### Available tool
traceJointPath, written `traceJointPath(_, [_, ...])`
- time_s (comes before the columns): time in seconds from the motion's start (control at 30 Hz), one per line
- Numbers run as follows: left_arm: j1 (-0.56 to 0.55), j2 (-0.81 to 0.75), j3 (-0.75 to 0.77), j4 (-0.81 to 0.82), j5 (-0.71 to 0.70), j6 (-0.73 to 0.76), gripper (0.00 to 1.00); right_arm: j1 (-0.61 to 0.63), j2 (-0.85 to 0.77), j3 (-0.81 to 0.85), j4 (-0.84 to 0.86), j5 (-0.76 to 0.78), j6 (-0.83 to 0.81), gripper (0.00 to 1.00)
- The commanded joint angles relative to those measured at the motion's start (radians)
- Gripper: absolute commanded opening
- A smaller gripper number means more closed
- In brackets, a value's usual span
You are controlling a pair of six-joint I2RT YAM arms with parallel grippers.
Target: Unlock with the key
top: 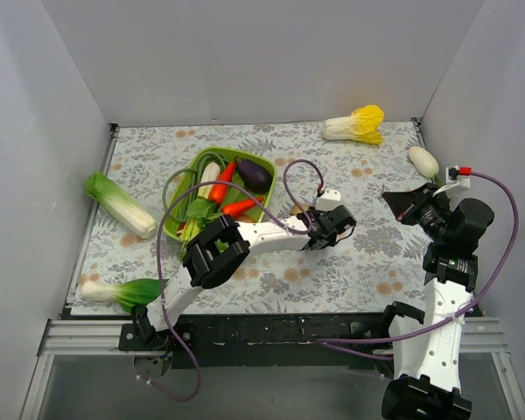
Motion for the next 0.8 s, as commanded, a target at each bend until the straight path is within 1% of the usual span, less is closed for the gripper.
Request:
traceJointPath(0.0, [0.036,0.038,-0.13,-0.049,0.115,-0.05,0.0,-0.002,-0.004,-0.001,0.023,-0.038,-0.047,0.01])
traceJointPath(0.1, [0.04,-0.022,-0.182,0.027,0.112,-0.09,0.0,0.006,0.012,0.001,0.019,-0.074,-0.06,0.01])
traceJointPath(0.17, [0.057,-0.115,-0.251,0.121,0.136,-0.139,0.0,0.023,0.022,-0.002,0.01,-0.074,-0.079,0.01])
traceJointPath(0.2, [0.066,-0.15,-0.285,0.159,0.15,-0.156,0.0,0.052,0.031,-0.002,0.003,-0.063,-0.088,0.01])
traceJointPath(0.23, [0.086,-0.231,-0.316,0.237,0.161,-0.179,0.0,0.072,0.034,-0.002,-0.012,-0.052,-0.099,0.01])
traceJointPath(0.27, [0.098,-0.267,-0.38,0.276,0.185,-0.2,0.0,0.093,0.04,-0.004,-0.02,-0.022,-0.118,0.01])
traceJointPath(0.33, [0.123,-0.342,-0.429,0.345,0.196,-0.248,0.0,0.185,0.051,-0.011,-0.032,0.023,-0.131,0.01])
traceJointPath(0.37, [0.129,-0.403,-0.455,0.397,0.199,-0.259,0.0,0.222,0.049,-0.019,-0.032,0.076,-0.132,0.01])
traceJointPath(0.4, [0.135,-0.43,-0.492,0.42,0.202,-0.286,0.0,0.3,0.045,-0.042,-0.032,0.101,-0.129,0.01])
traceJointPath(0.47, [0.154,-0.508,-0.537,0.492,0.21,-0.321,0.0,0.38,0.04,-0.073,-0.021,0.159,-0.123,0.01])
traceJointPath(0.5, [0.16,-0.531,-0.586,0.501,0.228,-0.337,0.0,0.443,0.031,-0.106,-0.018,0.175,-0.11,0.01])
traceJointPath(0.53, [0.174,-0.555,-0.607,0.571,0.237,-0.376,0.0,0.471,0.022,-0.131,-0.011,0.189,-0.1,0.01])
traceJointPath(0.67, [0.184,-0.646,-0.712,0.665,0.25,-0.455,0.0,0.583,-0.02,-0.238,0.045,0.239,-0.034,0.01])
traceJointPath(0.7, [0.184,-0.675,-0.729,0.681,0.247,-0.473,0.0,0.628,-0.023,-0.258,0.067,0.251,-0.022,0.01])
traceJointPath(0.77, [0.184,-0.697,-0.773,0.721,0.248,-0.521,0.0,0.681,-0.02,-0.297,0.094,0.296,0.007,0.01])
